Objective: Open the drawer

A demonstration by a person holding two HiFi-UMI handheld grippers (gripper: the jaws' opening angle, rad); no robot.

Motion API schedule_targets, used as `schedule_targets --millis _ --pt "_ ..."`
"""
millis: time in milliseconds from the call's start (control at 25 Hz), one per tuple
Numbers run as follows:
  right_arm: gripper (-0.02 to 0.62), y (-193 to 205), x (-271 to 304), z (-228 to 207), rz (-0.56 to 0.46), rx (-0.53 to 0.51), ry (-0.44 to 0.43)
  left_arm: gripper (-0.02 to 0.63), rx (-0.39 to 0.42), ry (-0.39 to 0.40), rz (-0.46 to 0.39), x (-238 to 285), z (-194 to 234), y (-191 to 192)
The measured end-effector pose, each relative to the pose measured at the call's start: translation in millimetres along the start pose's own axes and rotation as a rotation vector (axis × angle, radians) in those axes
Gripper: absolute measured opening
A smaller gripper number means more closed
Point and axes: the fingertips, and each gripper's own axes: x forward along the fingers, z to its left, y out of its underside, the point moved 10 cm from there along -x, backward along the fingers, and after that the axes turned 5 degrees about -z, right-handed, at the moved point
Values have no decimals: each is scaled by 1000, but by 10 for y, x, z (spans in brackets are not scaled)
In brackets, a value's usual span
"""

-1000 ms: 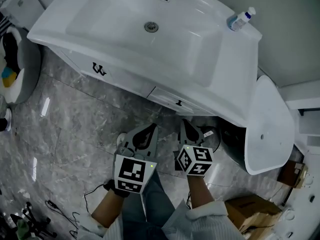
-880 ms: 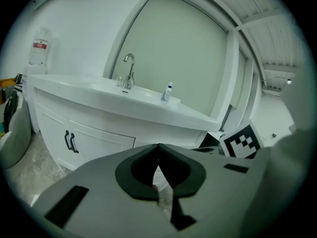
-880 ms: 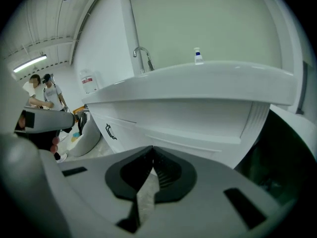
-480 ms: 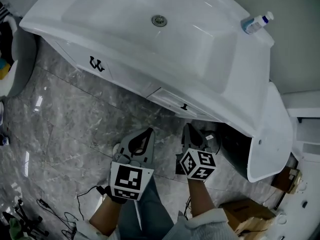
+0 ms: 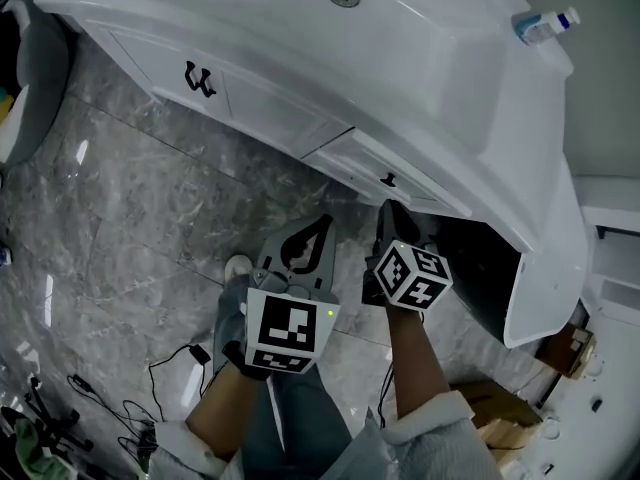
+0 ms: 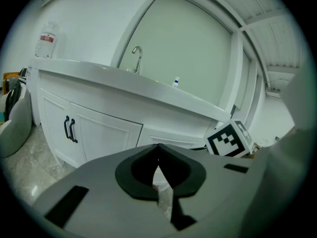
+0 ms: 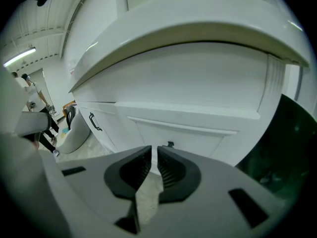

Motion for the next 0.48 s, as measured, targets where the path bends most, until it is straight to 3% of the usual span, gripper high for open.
schedule_targets --millis 480 --pt "154 87 374 -125 58 63 71 15 15 63 36 235 -234 142"
